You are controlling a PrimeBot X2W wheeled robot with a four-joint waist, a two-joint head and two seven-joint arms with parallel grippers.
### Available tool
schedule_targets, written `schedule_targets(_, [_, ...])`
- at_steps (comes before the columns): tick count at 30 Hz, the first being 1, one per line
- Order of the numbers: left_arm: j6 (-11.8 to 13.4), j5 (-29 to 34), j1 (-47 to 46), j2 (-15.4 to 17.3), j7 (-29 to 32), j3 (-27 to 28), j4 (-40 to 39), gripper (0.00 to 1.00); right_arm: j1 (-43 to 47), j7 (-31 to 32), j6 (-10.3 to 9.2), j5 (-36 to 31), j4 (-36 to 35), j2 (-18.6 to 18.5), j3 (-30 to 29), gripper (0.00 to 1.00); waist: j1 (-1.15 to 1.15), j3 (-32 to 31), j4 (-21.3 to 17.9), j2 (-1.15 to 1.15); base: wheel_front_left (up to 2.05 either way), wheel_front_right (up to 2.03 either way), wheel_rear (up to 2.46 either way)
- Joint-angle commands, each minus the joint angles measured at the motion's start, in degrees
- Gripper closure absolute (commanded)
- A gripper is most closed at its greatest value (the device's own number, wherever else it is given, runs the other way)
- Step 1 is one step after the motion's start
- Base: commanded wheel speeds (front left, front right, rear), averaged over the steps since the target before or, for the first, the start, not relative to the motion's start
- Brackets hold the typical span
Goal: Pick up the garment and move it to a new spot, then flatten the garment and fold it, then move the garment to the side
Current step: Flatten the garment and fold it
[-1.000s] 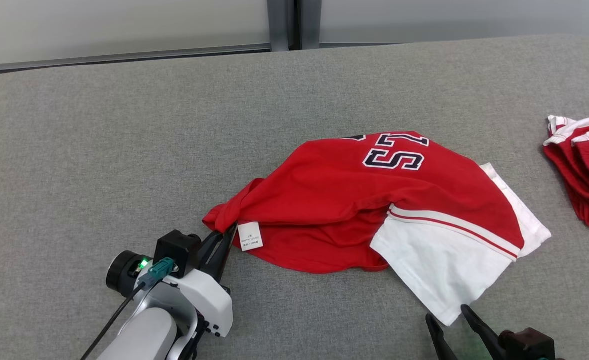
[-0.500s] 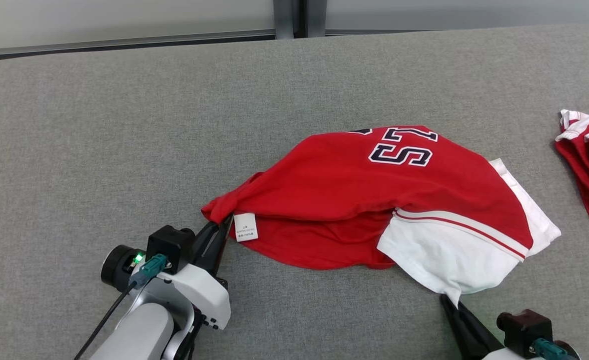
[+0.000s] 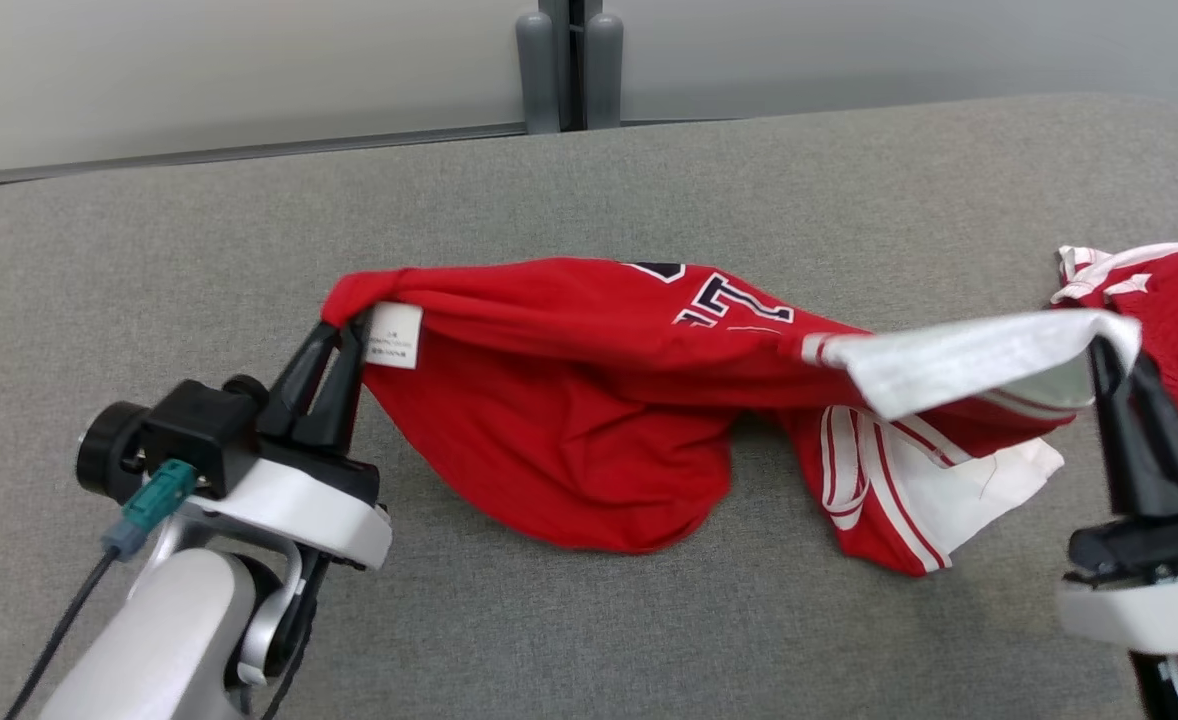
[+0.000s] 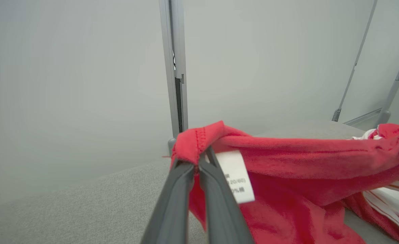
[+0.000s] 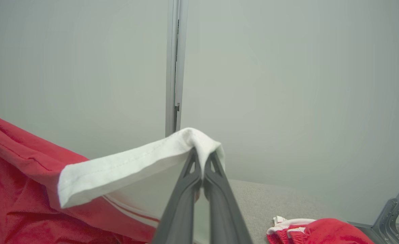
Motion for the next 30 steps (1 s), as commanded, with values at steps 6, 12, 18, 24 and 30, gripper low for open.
schedule_targets(6, [2.0, -0.8, -4.4, 4.2, 3.6, 4.4, -7.8, 1.00, -9.8, 0.2, -0.03, -0.5, -3.8, -4.4, -5.5, 1.00, 0.00, -3.0, -0.3, 0.00, 0.00, 0.00, 0.00])
schedule_targets(12, [1.6, -1.8, -9.6, 6.8, 7.8, 6.8, -12.2, 1.00, -19.6, 1.6, -0.03, 0.5, -5.5, -9.2, -7.5, 1.00, 0.00, -4.7, 0.0, 0.00, 0.00, 0.00, 0.00])
schedule_targets(18, [2.2, -1.6, -16.7, 8.4, 12.2, 8.4, -15.8, 1.00, -30.6, 3.4, -0.04, 3.0, -5.9, -13.9, -6.7, 1.00, 0.00, -5.9, 0.7, 0.00, 0.00, 0.00, 0.00])
schedule_targets(24, [1.7, -3.2, -21.4, 8.3, 14.4, 9.5, -15.2, 1.00, -37.0, 5.3, -0.04, 5.5, -3.2, -15.8, -4.5, 1.00, 0.00, -4.8, 1.3, 0.00, 0.00, 0.00, 0.00])
schedule_targets(30, [0.0, -5.3, -26.5, 6.2, 13.3, 9.8, -9.8, 1.00, -43.2, 5.2, -0.04, 8.7, 3.1, -17.2, -1.4, 1.00, 0.00, -0.6, 1.9, 0.00, 0.00, 0.00, 0.00])
